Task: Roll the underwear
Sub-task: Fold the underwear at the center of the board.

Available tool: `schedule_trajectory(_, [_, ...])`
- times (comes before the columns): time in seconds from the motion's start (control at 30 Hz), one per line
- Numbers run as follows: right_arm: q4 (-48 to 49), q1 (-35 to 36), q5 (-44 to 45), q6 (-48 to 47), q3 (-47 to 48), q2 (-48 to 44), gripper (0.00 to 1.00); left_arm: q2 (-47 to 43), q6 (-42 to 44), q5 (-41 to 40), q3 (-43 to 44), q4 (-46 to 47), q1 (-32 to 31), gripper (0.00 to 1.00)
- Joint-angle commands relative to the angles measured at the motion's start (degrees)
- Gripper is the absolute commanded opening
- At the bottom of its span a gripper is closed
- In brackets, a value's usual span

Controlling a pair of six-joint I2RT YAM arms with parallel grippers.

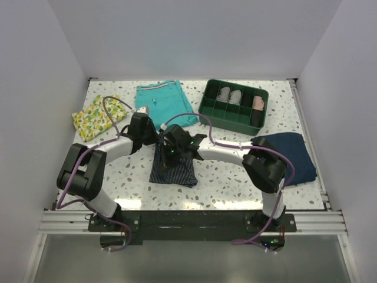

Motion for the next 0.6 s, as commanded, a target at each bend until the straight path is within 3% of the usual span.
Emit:
schedule_trajectory(0.0, [3.20, 0.37, 1.02, 1.12, 0.60, 0.82, 0.00, -2.26, 1.29, -3.30, -1.26, 2.62, 0.68, 0.00])
schedule_trajectory(0.57, [6.72, 0.72, -0.74, 2.52, 1.74, 4.42, 0.01, 0.10, 2.17, -2.86, -0.38, 1.57, 1.65, 0.00])
